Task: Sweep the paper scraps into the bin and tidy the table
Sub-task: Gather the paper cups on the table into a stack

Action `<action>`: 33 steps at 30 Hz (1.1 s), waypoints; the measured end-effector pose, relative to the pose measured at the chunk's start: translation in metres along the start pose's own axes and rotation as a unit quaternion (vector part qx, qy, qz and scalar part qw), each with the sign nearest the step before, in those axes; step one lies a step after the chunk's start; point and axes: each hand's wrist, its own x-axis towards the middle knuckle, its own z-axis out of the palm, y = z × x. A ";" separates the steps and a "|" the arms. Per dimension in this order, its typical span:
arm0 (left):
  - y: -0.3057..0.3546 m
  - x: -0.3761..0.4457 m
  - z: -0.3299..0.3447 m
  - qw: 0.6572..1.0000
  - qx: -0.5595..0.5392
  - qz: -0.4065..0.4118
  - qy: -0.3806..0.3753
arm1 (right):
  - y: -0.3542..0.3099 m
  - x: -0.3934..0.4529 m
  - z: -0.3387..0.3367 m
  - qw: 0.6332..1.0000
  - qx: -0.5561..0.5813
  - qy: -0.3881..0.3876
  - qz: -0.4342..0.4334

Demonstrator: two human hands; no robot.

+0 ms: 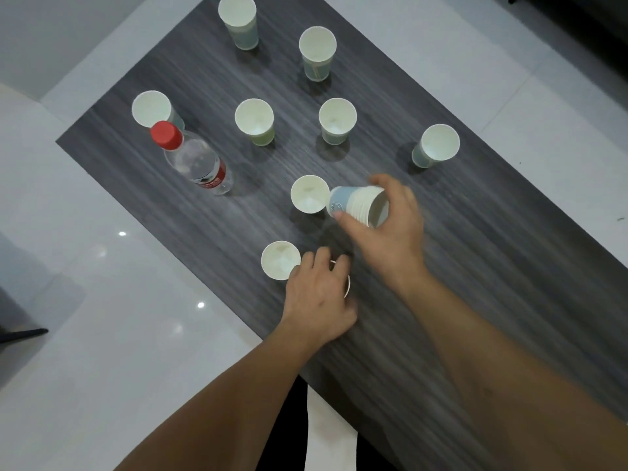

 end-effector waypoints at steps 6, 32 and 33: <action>-0.042 -0.018 -0.044 0.984 0.002 -0.010 0.179 | -0.021 0.023 0.063 0.987 -0.092 -0.117 -0.064; -0.076 0.172 -0.115 0.921 -0.081 -0.171 0.340 | -0.019 0.138 0.085 0.974 -0.216 -0.047 -0.057; -0.082 0.182 -0.116 0.929 -0.062 -0.182 0.316 | -0.020 0.135 0.082 0.975 -0.210 -0.049 -0.043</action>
